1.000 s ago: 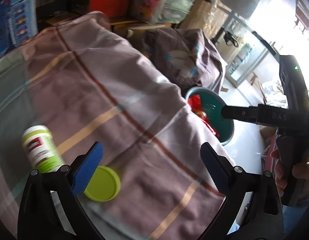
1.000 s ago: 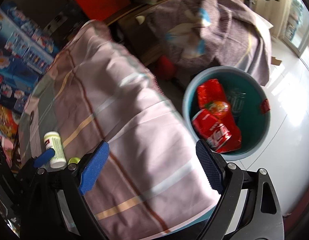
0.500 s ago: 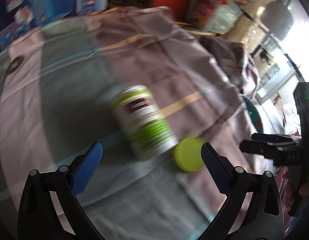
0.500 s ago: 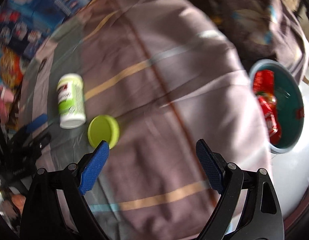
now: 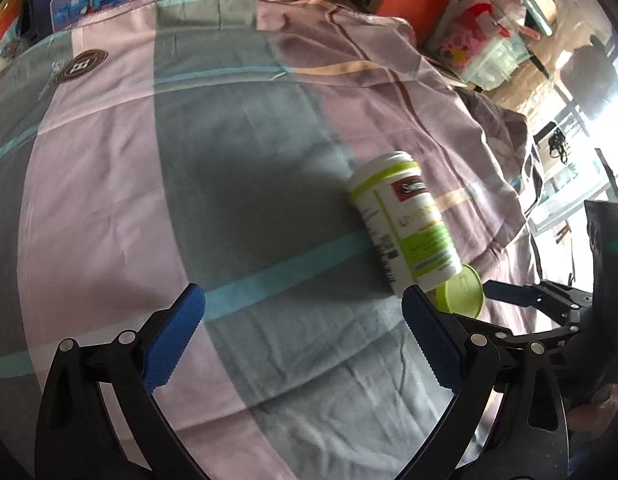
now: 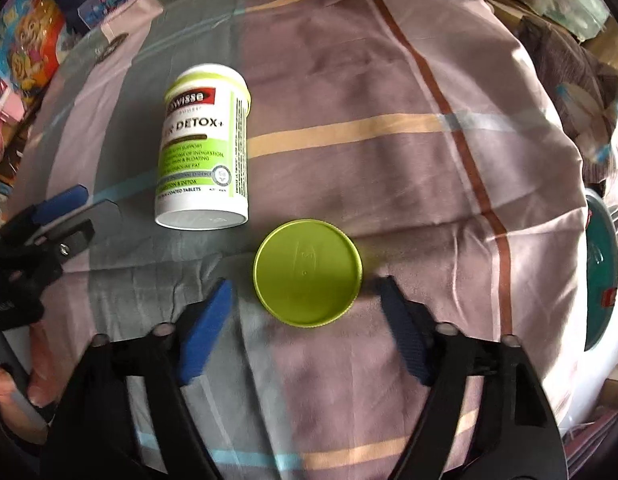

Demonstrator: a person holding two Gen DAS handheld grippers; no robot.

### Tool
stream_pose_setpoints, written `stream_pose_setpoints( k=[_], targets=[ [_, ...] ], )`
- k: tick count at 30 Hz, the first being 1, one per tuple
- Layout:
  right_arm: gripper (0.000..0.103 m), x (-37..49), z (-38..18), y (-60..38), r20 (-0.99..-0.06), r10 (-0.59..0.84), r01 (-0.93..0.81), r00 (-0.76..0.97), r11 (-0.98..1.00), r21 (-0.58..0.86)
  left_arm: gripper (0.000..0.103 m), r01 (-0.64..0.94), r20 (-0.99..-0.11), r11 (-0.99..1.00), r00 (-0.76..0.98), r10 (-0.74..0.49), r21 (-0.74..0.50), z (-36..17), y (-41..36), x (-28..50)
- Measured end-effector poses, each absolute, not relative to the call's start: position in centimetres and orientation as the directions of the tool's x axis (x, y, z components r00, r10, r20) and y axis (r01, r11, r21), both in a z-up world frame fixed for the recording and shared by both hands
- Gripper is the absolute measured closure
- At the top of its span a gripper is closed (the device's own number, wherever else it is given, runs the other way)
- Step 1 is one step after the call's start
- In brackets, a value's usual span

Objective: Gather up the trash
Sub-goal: 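Grasp the Swisse bottle with the left tool while the right tool grasps the lime-green lid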

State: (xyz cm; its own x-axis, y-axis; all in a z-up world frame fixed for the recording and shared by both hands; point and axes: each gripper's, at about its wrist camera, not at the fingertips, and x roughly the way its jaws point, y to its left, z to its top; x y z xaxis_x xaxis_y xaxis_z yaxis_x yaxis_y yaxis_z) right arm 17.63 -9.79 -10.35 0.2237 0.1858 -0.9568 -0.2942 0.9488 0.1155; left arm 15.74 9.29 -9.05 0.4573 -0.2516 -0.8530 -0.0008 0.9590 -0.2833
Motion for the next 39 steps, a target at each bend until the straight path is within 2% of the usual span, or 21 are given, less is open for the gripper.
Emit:
stream_pose_setpoints(
  k=[3, 4, 18, 31, 35, 39],
  targets=[
    [0.043, 17.9, -10.5, -9.7, -0.956, 0.173, -0.29, 0.236, 0.952, 0.1, 0.004, -0.012, -0.854, 0.956, 0.452, -0.257, -0.294, -9.4, 9.9, 15.9],
    [0.05, 17.9, -10.3, -9.7, -0.955, 0.159, -0.291, 0.252, 0.953, 0.082, 0.004, -0.013, -0.854, 0.955, 0.452, -0.259, -0.296, -9.4, 9.9, 15.9],
    [0.05, 18.9, -6.6, -15.7, -0.918, 0.228, -0.188, 0.325, 0.967, 0.174, 0.004, 0.057, -0.837, 0.939, 0.438, -0.329, -0.339, -8.5, 6.4, 18.3],
    [0.05, 19.0, -6.6, -20.4, -0.902, 0.254, -0.098, 0.35, 0.967, 0.234, 0.005, 0.068, -0.863, 0.953, 0.41, -0.296, -0.294, -9.1, 1.7, 22.1],
    [0.05, 19.1, -7.0, -21.2, -0.898, 0.274, -0.09, 0.345, 0.962, 0.258, 0.015, 0.072, -0.883, 0.962, 0.384, -0.27, -0.263, -9.5, 0.7, 22.6],
    [0.05, 19.1, -7.1, -21.9, -0.894, 0.286, -0.084, 0.346, 0.958, 0.274, 0.02, 0.08, -0.9, 0.973, 0.372, -0.229, -0.215, -9.9, -0.3, 22.6]
  ],
)
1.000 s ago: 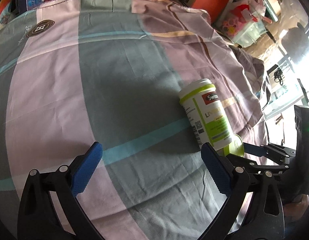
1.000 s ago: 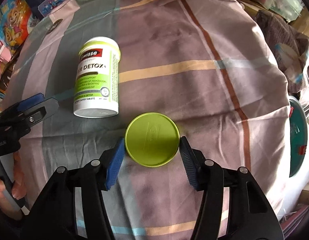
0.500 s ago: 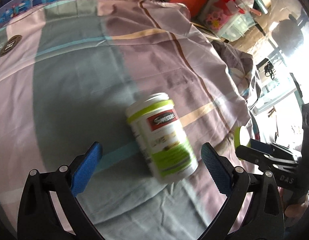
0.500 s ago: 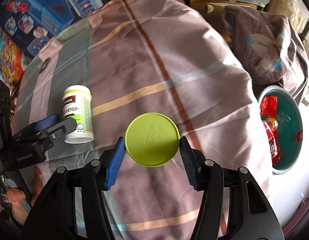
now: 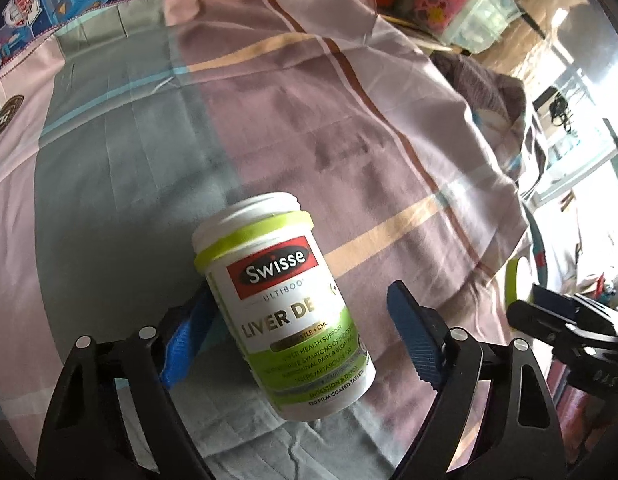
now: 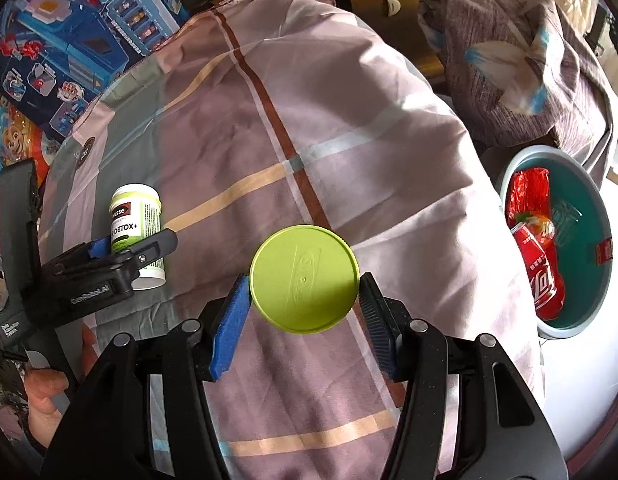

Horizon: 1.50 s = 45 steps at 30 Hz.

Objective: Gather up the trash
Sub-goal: 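Grasp the Swisse bottle with the left tool while the right tool grasps the lime-green lid, then carry the bottle and green lid to the teal bucket and release both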

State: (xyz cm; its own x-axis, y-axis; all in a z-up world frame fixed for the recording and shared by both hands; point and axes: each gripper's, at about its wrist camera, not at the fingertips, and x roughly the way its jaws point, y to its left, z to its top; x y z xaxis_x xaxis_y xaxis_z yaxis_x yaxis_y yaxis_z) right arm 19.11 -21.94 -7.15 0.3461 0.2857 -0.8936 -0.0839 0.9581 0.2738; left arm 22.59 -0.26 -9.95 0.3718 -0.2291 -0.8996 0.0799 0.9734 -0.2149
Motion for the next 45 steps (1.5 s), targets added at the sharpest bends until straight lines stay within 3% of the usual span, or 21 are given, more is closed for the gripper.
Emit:
stream_pose_setpoints(
  k=[3, 5, 8, 30, 45],
  targets=[
    [0.05, 19.2, -7.2, -22.3, -0.891, 0.292, -0.078, 0.347, 0.956, 0.283, 0.042, 0.074, -0.908, 0.984, 0.381, -0.176, -0.159, -10.0, -0.7, 22.8],
    [0.05, 19.1, -7.3, -22.6, -0.889, 0.297, -0.076, 0.35, 0.954, 0.289, 0.047, 0.075, -0.907, 0.985, 0.383, -0.175, -0.158, -9.9, -0.8, 22.8],
    [0.05, 18.9, -7.3, -23.0, -0.886, 0.298, -0.069, 0.355, 0.954, 0.293, 0.048, 0.089, -0.901, 0.991, 0.415, -0.124, -0.095, -9.5, -1.5, 22.4],
    [0.05, 17.0, -5.0, -28.0, -0.835, 0.331, -0.018, 0.439, 0.933, 0.361, 0.048, 0.198, -0.886, 0.976, 0.431, -0.171, -0.092, -6.1, -6.2, 20.4],
    [0.05, 13.5, -2.0, -41.5, -0.787, 0.213, 0.174, 0.579, 0.911, 0.374, 0.048, 0.439, -0.87, 0.89, 0.382, -0.311, -0.126, -4.0, -19.3, 19.6]
  ],
)
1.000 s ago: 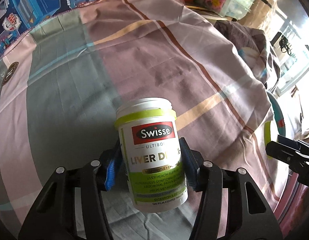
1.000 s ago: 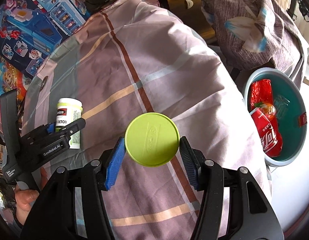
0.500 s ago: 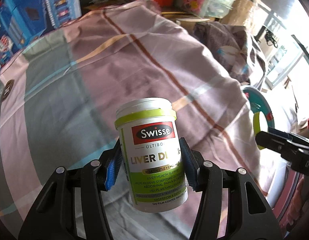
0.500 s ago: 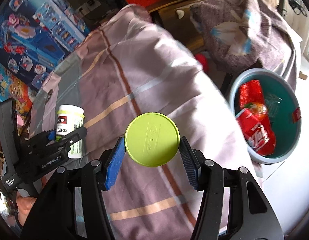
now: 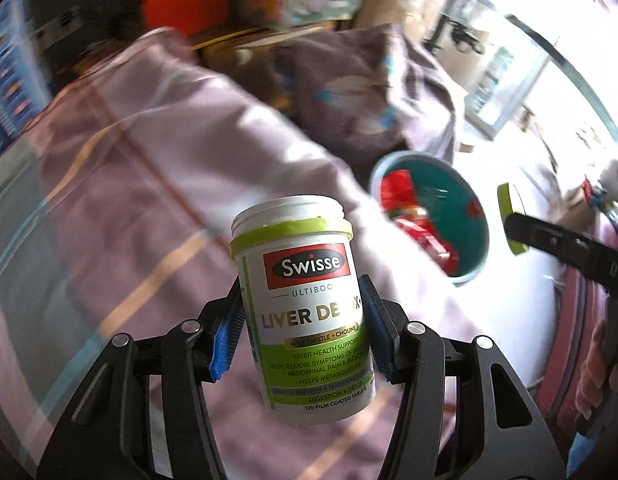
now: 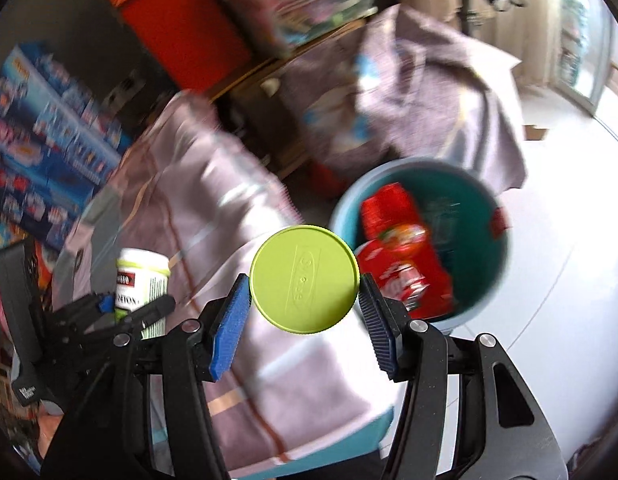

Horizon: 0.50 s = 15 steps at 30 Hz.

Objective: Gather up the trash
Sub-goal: 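Carry the bottle and green lid to the teal bucket and release both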

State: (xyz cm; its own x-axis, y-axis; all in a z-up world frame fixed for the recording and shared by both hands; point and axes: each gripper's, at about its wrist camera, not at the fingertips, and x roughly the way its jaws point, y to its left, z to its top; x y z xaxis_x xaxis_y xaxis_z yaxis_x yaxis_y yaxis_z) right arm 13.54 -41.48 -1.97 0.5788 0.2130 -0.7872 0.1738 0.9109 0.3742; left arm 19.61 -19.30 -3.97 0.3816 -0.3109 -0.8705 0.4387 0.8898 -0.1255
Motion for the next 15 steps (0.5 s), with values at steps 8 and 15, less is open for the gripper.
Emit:
stream_pose_setpoints(
  k=[8, 15],
  targets=[
    [0.05, 11.5, -2.1, -49.4, -0.778, 0.144, 0.294, 0.612, 0.871, 0.393, 0.048, 0.559, -0.875, 0.819, 0.323, -0.361, -0.131, -4.6, -28.4, 19.1],
    [0.05, 11.6, -4.1, -53.1, -0.794, 0.144, 0.347, 0.591, 0.843, 0.412, 0.047, 0.604, -0.89, 0.784, 0.266, -0.37, -0.145, -6.2, -34.0, 19.5]
  ],
)
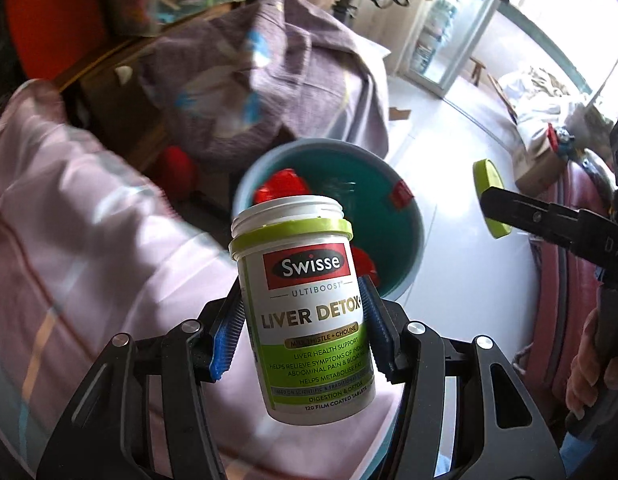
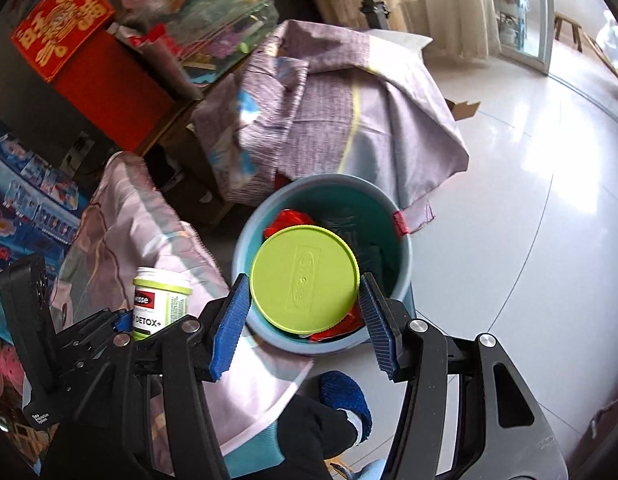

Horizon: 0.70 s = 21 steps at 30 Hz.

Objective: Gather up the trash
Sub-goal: 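Carry the bottle and green lid to the teal bucket and release both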

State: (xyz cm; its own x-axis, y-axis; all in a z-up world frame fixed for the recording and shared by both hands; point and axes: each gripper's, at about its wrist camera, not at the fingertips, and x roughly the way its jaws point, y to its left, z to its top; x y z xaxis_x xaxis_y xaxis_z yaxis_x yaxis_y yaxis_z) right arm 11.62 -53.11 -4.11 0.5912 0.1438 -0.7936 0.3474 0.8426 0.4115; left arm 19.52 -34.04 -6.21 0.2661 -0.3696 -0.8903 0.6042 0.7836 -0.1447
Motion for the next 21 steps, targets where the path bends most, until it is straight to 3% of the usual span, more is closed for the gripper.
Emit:
stream_pose_setpoints(
  k=[18, 21],
  targets=[
    [0.05, 12.5, -7.2, -58.0, -0.84, 0.101, 0.446, 0.533, 0.81, 0.38, 0.046, 0.634, -0.898, 0.724, 0.102, -0.427, -0.272, -11.0, -42.3, 22.4],
    [0.05, 12.4, -7.4, -58.3, -0.847, 0.092, 0.457, 0.523, 0.809, 0.37, 0.04, 0.631, -0.899, 0.719, 0.075, -0.431, -0.292, -11.7, -42.9, 22.7]
  ],
)
